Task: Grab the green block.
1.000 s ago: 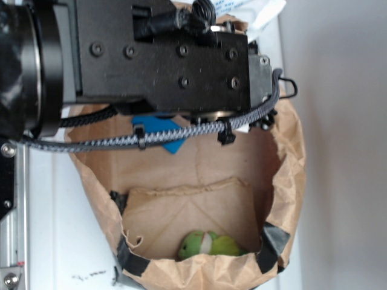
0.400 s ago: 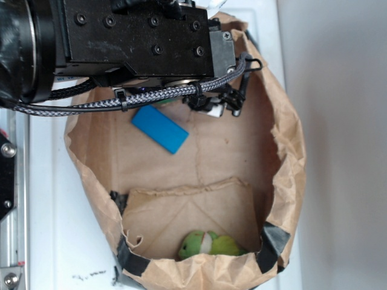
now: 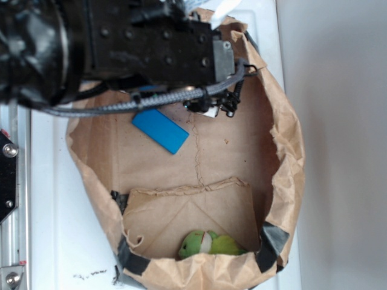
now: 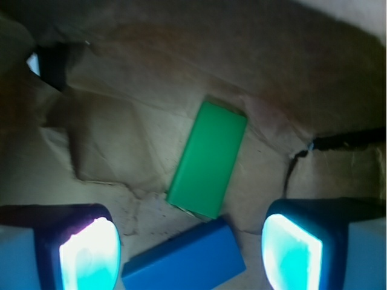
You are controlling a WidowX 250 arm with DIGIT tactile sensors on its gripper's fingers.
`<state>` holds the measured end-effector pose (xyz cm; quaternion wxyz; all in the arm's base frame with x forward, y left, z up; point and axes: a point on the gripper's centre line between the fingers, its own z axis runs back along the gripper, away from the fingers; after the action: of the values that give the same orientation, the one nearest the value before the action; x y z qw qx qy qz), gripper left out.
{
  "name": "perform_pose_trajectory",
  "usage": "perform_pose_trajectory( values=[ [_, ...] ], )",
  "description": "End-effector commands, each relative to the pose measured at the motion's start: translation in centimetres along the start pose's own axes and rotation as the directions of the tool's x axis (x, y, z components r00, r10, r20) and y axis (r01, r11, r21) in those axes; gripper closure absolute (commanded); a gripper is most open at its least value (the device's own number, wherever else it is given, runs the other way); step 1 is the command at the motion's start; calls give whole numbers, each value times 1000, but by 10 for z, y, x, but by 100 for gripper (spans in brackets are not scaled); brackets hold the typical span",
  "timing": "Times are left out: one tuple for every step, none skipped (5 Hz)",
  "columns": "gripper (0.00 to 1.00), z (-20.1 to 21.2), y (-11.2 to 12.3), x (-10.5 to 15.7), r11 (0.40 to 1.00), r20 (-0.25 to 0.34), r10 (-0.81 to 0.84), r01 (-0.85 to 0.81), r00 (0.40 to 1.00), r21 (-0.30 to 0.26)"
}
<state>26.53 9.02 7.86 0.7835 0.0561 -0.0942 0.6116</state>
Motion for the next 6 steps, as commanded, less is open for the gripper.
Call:
perform_pose_trajectory(
  values=[
    [0,18,6,11,988,34,157,-157,987,6],
    [0,19,6,8,980,43,193,-195,980,38],
    [0,19,5,11,977,57,207,-210,977,45],
    [0,20,7,7,960,38,276,-277,961,43],
    [0,18,5,2,949,7,314,-314,949,23],
    [0,20,6,1,963,-20,271,-271,962,14]
  ],
)
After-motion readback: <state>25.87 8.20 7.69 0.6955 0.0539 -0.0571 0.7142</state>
